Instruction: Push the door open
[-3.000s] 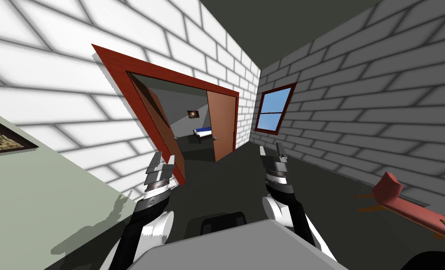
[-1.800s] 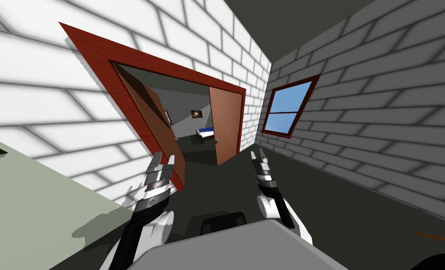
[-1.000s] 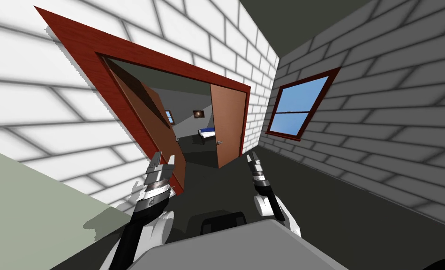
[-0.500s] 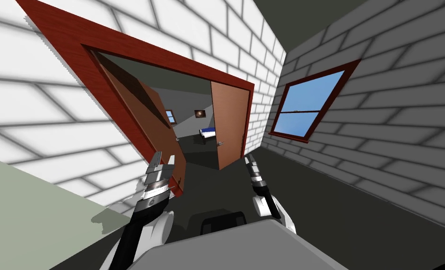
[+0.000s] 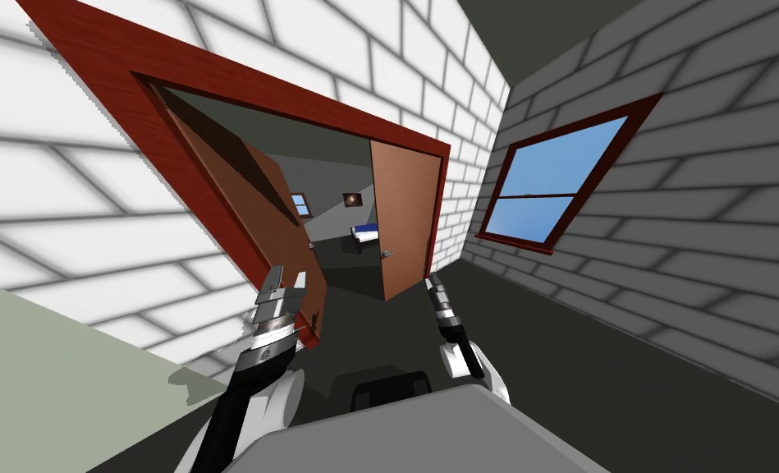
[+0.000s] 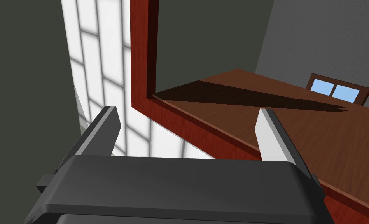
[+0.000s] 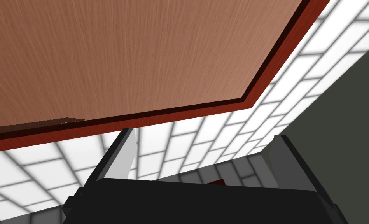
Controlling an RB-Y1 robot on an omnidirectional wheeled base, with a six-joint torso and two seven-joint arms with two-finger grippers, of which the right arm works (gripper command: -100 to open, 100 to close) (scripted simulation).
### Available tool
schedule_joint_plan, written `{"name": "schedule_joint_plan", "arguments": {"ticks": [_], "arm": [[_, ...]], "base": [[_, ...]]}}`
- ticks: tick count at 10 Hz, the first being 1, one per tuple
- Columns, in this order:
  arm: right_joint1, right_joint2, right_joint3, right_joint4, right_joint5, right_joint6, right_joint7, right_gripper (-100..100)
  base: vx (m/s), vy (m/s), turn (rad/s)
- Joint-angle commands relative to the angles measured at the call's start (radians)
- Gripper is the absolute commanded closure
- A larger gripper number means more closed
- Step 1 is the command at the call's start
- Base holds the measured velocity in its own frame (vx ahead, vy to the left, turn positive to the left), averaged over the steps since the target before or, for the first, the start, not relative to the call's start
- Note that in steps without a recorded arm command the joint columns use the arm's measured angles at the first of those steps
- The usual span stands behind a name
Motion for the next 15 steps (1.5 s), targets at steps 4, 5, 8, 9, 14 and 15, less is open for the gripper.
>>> {"name": "schedule_joint_plan", "arguments": {"ticks": [4,5,8,9,14,15], "arm": [[-0.04,0.0,0.01,0.099,0.012,-0.005,0.001,-100],[-0.048,0.001,0.012,0.122,0.014,-0.006,0.001,-100],[-0.074,0.003,0.018,0.188,0.021,-0.012,0.001,-100],[-0.082,0.003,0.02,0.211,0.024,-0.014,0.001,-100],[-0.124,0.012,0.03,0.319,0.036,-0.023,0.001,-100],[-0.132,0.013,0.032,0.341,0.038,-0.025,0.001,-100]], "base": [[0.095,-0.03,0.05],[0.099,-0.019,0.054],[0.095,-0.038,0.05],[0.088,-0.04,0.049],[0.095,-0.027,0.049],[0.104,-0.044,0.047]]}}
